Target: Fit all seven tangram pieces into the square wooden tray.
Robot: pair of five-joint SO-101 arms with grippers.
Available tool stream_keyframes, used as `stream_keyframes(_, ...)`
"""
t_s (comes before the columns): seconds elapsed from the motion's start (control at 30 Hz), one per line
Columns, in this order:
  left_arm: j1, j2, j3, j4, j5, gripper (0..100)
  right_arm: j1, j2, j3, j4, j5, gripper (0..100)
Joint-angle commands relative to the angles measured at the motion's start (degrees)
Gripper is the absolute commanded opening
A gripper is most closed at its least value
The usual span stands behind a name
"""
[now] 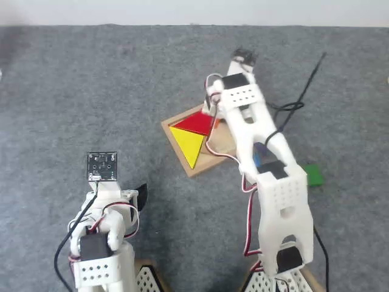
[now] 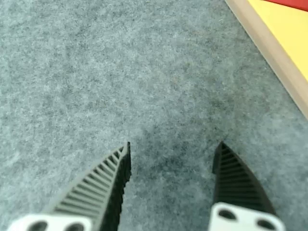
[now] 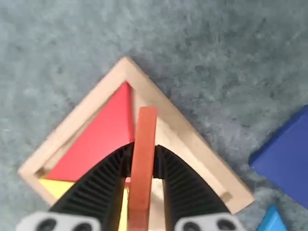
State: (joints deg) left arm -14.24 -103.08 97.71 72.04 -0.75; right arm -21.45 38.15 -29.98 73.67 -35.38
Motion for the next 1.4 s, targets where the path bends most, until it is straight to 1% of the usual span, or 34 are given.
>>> stream_keyframes(0.0, -0.09, -1.23, -1.27, 0.26, 0.44, 27, -1.45, -5.23, -2.11, -0.22, -0.62, 0.7)
stream_keyframes(0.2, -0.18, -1.23, -1.27, 0.26, 0.44, 27, -5.32, -3.65, -2.29, -5.41, -0.26, 0.9)
stream_keyframes(0.33, -0.18, -1.23, -1.27, 0.26, 0.44, 27, -9.54, -0.84, -2.2, -7.43, -0.26, 2.0)
stream_keyframes(0.4, -0.18, -1.23, -1.27, 0.26, 0.44, 27, -11.03, 0.75, -2.2, -7.43, -0.26, 8.0)
stream_keyframes(0.53, -0.18, -1.23, -1.27, 0.26, 0.44, 27, -11.21, 1.98, -2.29, -5.58, -0.7, 28.9)
stream_keyframes(0.6, -0.18, -1.23, -1.27, 0.26, 0.44, 27, -11.21, 2.07, -2.29, -4.97, -0.7, 35.1)
stream_keyframes(0.67, -0.18, -1.23, -1.27, 0.26, 0.44, 27, -11.21, 2.15, -2.29, -4.44, -0.7, 35.3)
stream_keyframes(0.83, -0.18, -1.23, -1.27, 0.26, 0.44, 27, -10.15, 1.89, -2.37, -3.74, -0.26, 30.9)
stream_keyframes(0.9, -0.18, -1.23, -1.27, 0.26, 0.44, 27, -9.98, 1.27, -3.34, -2.86, 0.7, 33.0)
stream_keyframes(0.97, -0.18, -1.23, -1.27, 0.26, 0.44, 27, -10.42, -0.31, -3.96, -1.45, 5.19, 35.6)
stream_keyframes(1.03, -0.18, -1.23, -1.27, 0.26, 0.44, 27, -12.18, -2.95, -4.22, 0.4, 10.55, 36.2)
stream_keyframes(1.1, -0.18, -1.23, -1.27, 0.26, 0.44, 27, -13.93, -5.85, -4.22, 3.82, 18.37, 36.2)
stream_keyframes(1.2, -0.18, -1.23, -1.27, 0.26, 0.44, 27, -17.36, -8.22, -3.87, 10.24, 32.18, 36.1)
stream_keyframes(1.27, -0.18, -1.23, -1.27, 0.26, 0.44, 27, -19.03, -7.78, -3.87, 12.53, 39.03, 36.1)
stream_keyframes(1.37, -0.18, -1.23, -1.27, 0.26, 0.44, 27, -21.05, -5.41, -3.78, 11.65, 40.97, 36.1)
